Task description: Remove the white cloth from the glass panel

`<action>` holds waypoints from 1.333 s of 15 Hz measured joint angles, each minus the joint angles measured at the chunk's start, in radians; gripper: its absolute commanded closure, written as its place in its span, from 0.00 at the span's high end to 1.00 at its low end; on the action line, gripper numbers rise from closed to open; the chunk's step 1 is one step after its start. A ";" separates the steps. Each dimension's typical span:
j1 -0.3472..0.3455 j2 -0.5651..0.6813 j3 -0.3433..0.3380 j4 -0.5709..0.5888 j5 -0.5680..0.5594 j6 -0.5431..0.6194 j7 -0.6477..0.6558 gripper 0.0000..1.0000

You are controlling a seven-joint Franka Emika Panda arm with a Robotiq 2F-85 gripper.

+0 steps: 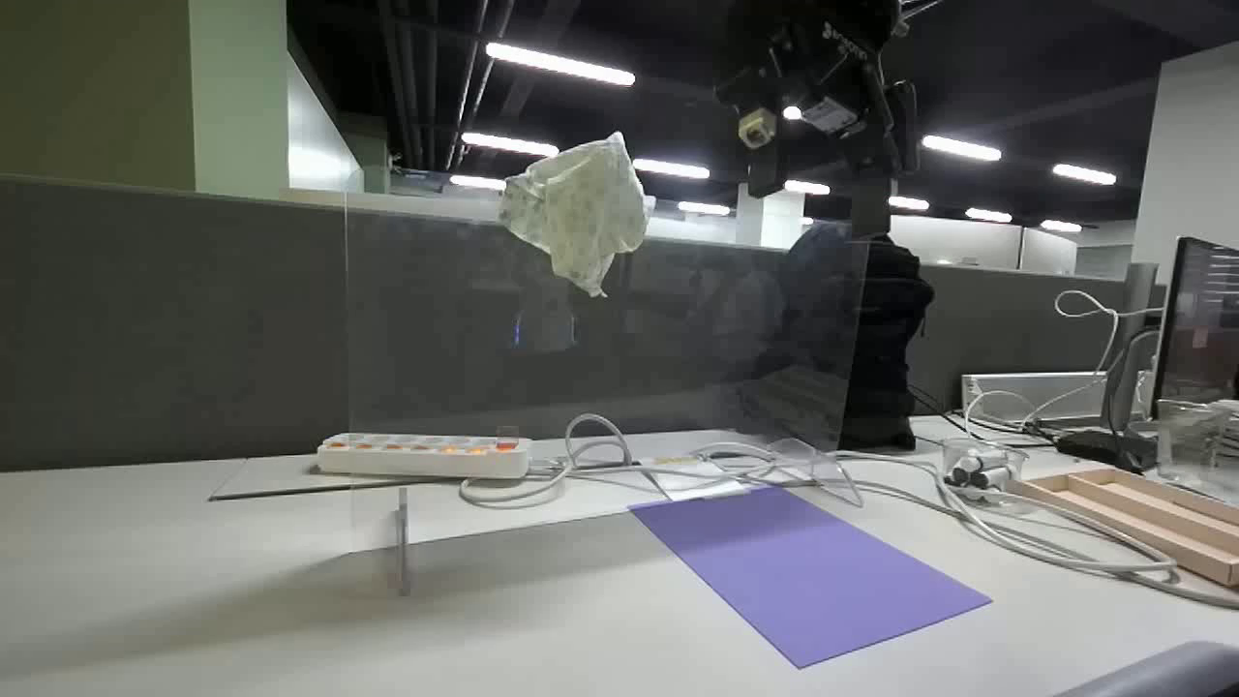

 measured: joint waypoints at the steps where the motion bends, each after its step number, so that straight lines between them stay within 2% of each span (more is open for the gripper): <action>1: 0.000 0.000 0.000 0.000 0.000 0.001 0.000 1.00; 20: -0.003 0.001 0.005 0.000 -0.005 0.025 -0.002 1.00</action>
